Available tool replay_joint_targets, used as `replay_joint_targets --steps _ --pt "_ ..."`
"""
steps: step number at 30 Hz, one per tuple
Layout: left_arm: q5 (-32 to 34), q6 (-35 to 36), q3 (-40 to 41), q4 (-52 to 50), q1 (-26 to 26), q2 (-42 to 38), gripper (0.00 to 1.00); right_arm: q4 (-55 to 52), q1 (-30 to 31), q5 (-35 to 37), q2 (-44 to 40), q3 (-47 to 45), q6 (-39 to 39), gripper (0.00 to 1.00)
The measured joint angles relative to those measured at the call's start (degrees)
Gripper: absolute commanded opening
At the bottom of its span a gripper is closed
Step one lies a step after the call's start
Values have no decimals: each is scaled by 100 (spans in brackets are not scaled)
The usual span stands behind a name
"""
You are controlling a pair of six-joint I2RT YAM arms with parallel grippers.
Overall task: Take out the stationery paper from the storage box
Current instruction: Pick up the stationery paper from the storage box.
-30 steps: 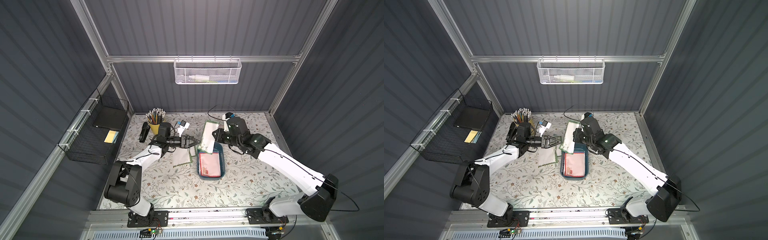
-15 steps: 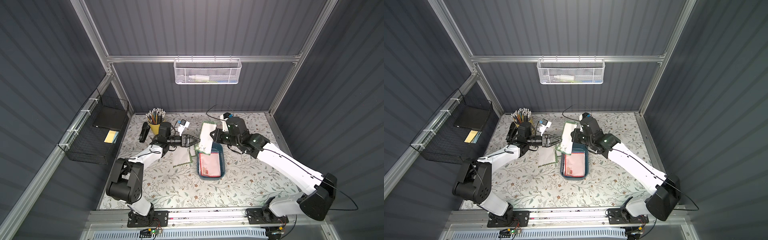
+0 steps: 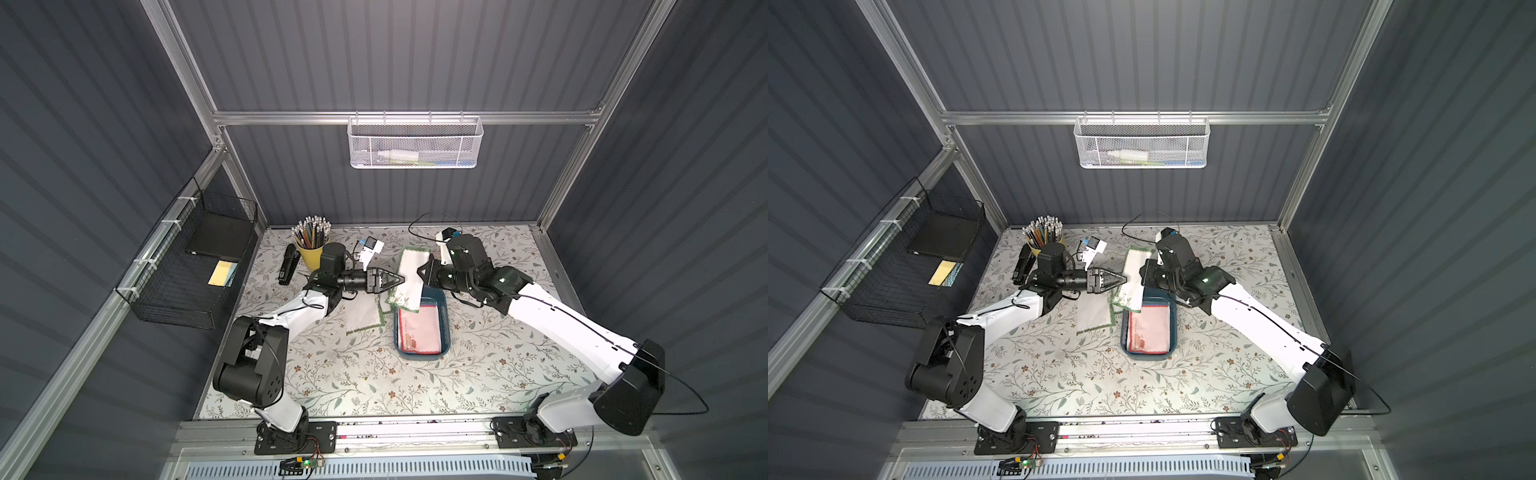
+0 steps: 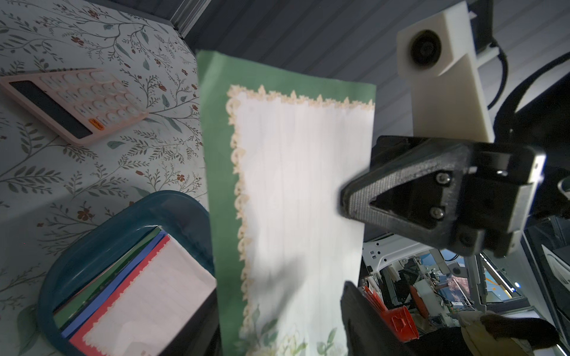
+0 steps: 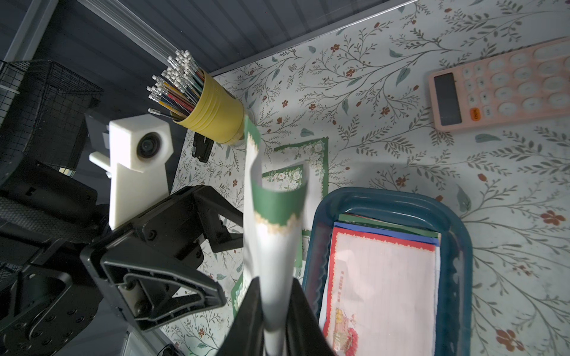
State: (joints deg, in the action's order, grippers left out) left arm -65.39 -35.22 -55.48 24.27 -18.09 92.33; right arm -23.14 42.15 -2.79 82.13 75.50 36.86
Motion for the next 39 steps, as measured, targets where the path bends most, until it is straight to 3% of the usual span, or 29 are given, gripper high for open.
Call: replay_joint_targets --steps 12,19,22,32,39 --pt "0 -52 70 63 -26 -48 19 2 0 -2 0 -125 20 18" --pt "37 133 70 -273 -26 -306 6 -15 0 70 9 -131 142 38" --pt "214 350 61 -704 -26 -538 1 -26 0 129 9 -142 127 39" --pt "1377 763 -76 -2306 98 -1283 0 -87 7 415 9 -208 118 42" --pt "1923 763 11 -3082 1005 -1932 0 -109 7 417 205 -229 107 42"
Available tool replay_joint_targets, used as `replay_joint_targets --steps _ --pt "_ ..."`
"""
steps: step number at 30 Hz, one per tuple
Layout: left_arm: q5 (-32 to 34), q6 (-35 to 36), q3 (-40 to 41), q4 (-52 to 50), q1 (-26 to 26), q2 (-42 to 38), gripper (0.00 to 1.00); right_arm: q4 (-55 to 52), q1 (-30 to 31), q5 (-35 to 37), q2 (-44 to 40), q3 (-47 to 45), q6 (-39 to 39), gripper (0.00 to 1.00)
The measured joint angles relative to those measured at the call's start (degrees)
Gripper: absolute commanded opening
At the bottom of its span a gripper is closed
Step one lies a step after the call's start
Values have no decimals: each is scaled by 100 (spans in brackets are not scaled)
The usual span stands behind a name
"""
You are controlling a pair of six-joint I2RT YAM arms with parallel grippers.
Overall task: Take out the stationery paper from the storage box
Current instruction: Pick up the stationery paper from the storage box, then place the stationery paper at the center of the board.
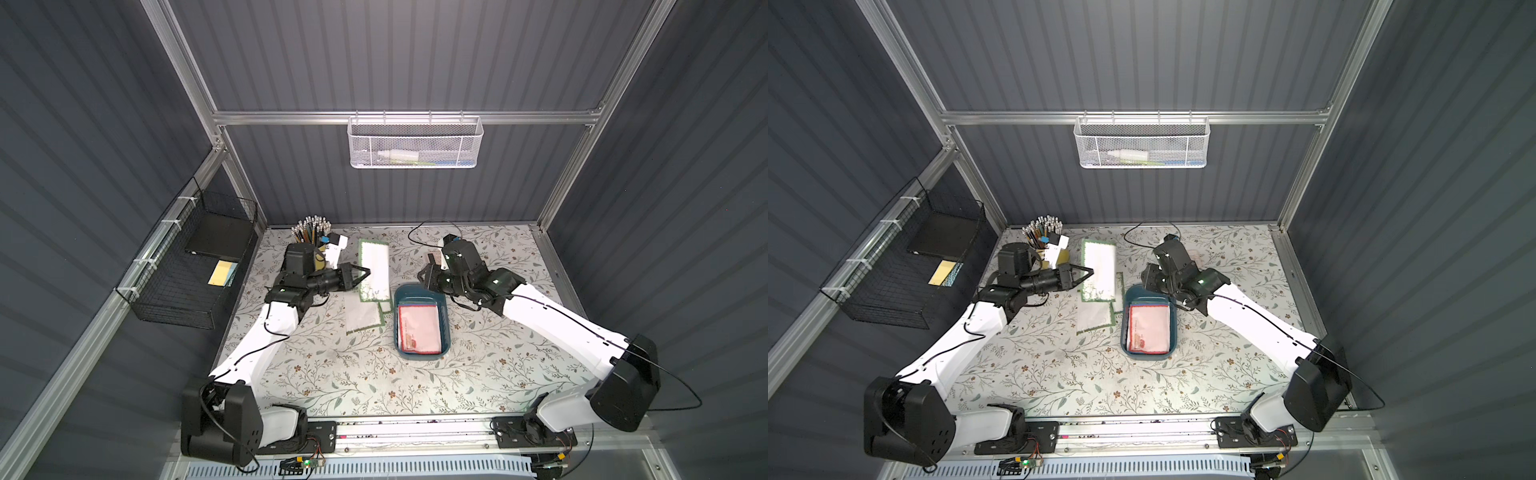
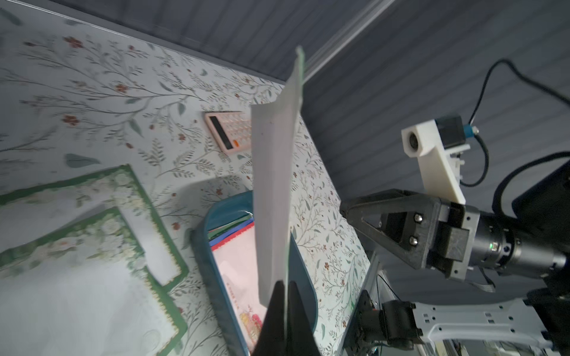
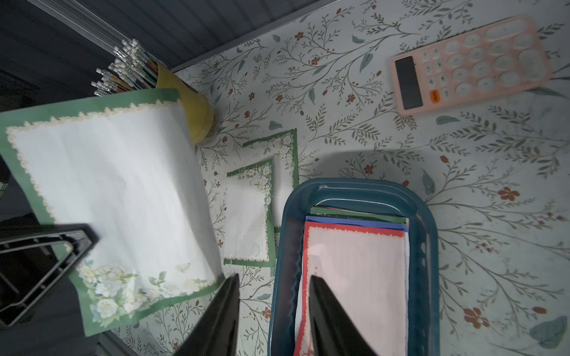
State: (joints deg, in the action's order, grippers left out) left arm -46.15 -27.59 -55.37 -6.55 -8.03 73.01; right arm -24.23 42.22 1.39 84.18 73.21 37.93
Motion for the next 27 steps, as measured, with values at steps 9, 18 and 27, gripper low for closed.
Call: replay_joint_targets --steps 9,18,27 --pt "79 -11 769 -269 208 61 0 -192 0 -101 382 0 -26 42" --pt "251 -28 940 -420 208 387 2 -516 28 -74 717 70 -46 44" --pt "369 -74 1209 -483 208 538 6 -1003 203 162 1650 267 -59 44"
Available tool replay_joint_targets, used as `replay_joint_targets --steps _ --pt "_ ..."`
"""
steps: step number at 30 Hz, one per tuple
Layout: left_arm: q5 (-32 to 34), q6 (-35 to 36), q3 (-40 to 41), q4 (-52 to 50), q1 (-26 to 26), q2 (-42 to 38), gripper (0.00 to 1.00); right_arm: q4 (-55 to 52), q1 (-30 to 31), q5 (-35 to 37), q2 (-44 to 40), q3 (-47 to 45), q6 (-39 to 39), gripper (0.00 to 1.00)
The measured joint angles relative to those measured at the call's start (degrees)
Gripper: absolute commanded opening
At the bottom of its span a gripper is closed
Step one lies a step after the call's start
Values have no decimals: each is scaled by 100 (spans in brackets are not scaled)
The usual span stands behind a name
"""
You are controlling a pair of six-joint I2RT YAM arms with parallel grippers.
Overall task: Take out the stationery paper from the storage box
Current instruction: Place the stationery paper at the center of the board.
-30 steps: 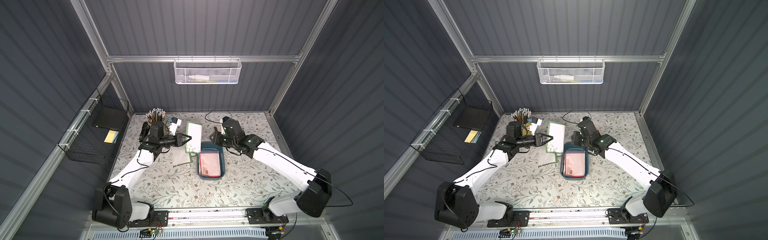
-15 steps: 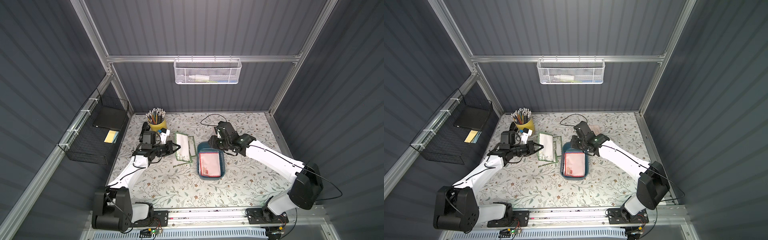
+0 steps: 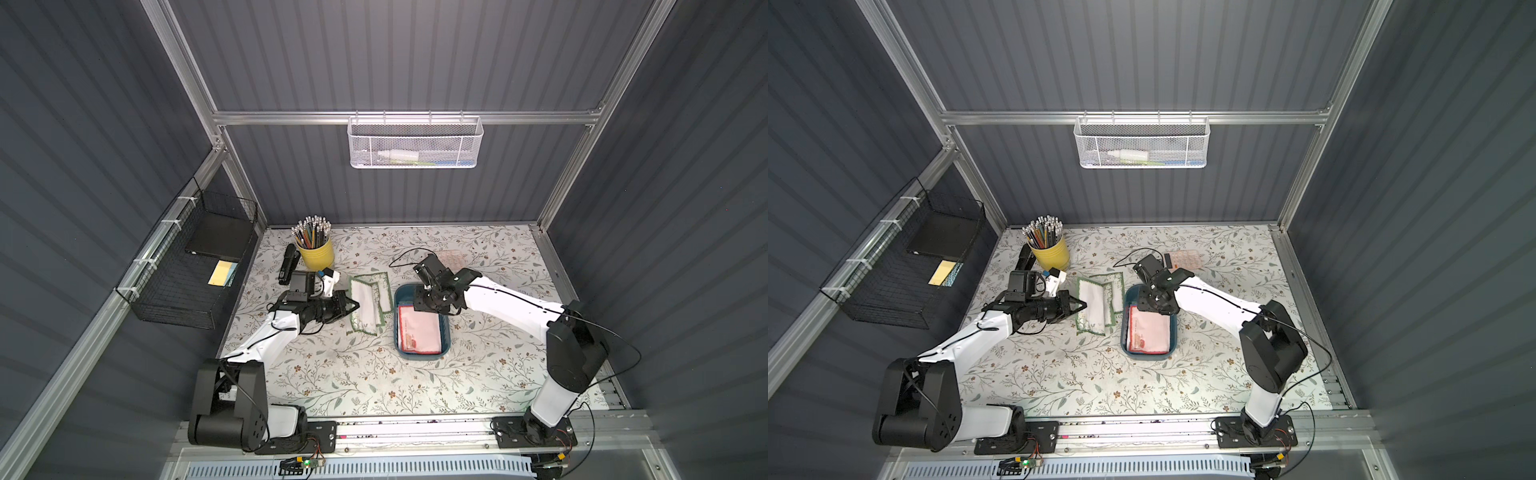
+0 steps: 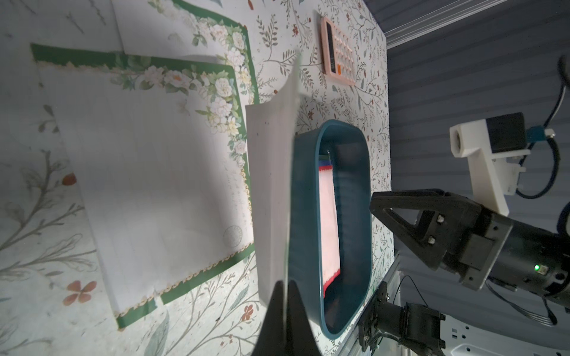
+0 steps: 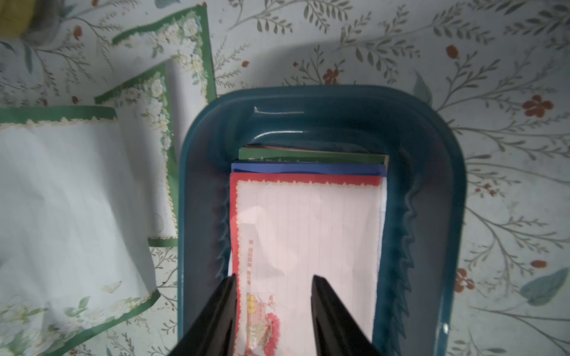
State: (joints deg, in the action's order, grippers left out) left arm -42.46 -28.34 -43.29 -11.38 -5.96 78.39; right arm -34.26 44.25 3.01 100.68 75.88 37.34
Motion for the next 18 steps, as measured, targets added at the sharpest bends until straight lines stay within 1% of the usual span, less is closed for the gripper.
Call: replay_joint_targets --steps 5,7,9,10,12,15,18 --pt "26 -2 98 -122 0 109 7 -197 31 229 249 42 98 45" --pt "81 2 116 -146 0 153 13 -227 33 315 295 42 144 46" --pt "170 4 116 -214 0 219 17 -223 33 348 302 42 179 48" --pt "214 13 116 -247 0 264 22 -219 33 350 302 42 190 49" --pt "295 11 120 -297 0 363 35 -219 33 345 326 42 205 49" --pt "444 24 129 -404 0 452 57 -219 33 328 446 39 212 51" --pt "627 55 131 -522 0 463 67 -225 33 326 605 39 229 53"
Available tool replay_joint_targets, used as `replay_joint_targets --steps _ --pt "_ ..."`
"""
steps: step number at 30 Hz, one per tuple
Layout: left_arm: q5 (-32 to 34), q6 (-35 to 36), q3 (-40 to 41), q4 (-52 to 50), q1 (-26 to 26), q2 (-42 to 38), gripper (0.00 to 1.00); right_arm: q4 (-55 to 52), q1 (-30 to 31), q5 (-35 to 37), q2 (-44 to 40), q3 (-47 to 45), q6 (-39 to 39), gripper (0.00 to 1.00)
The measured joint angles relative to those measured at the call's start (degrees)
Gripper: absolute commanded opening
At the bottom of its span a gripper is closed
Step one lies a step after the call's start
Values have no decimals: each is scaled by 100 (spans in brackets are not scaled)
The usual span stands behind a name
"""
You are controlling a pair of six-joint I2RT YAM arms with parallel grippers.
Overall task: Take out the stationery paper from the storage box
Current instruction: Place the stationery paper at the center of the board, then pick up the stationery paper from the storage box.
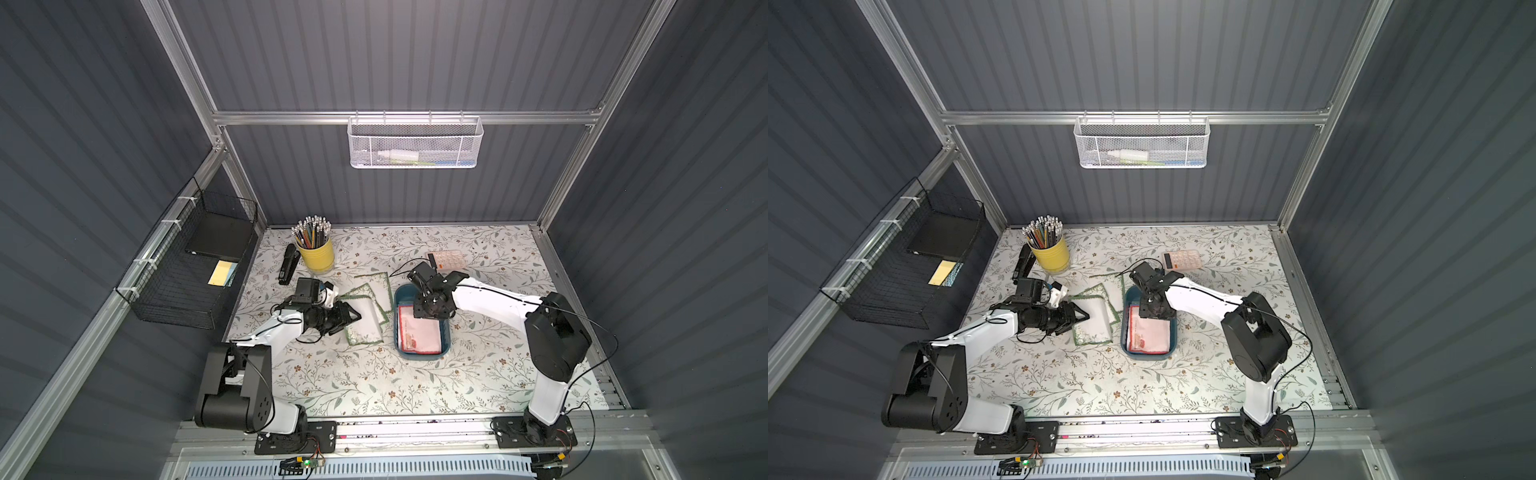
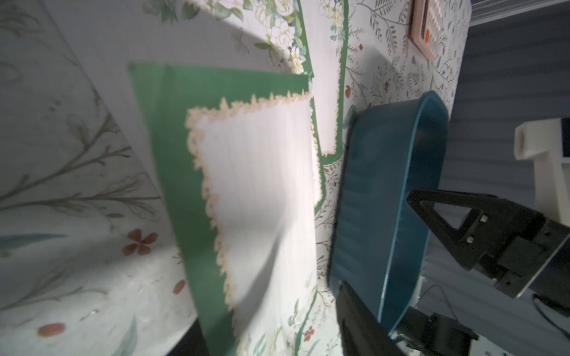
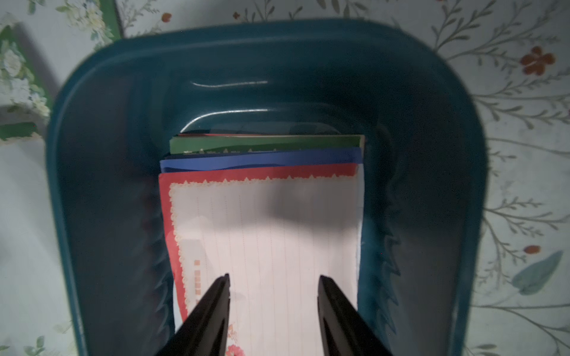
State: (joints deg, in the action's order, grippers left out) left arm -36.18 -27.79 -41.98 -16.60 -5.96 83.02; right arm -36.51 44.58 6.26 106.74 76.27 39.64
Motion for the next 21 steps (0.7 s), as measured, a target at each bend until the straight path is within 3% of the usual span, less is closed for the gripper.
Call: replay_joint_targets --steps 4,11,13,21 --pt "317 46 -15 -214 0 11 78 -20 0 0 181 0 28 53" --pt "1322 13 -337 -616 0 -83 80 -155 17 76 234 28 68 57" --pt "1574 -37 -474 -673 0 -278 81 -245 26 173 284 90 70 63" --pt "1895 -210 -710 -654 0 -752 81 -420 59 369 629 216 85 64"
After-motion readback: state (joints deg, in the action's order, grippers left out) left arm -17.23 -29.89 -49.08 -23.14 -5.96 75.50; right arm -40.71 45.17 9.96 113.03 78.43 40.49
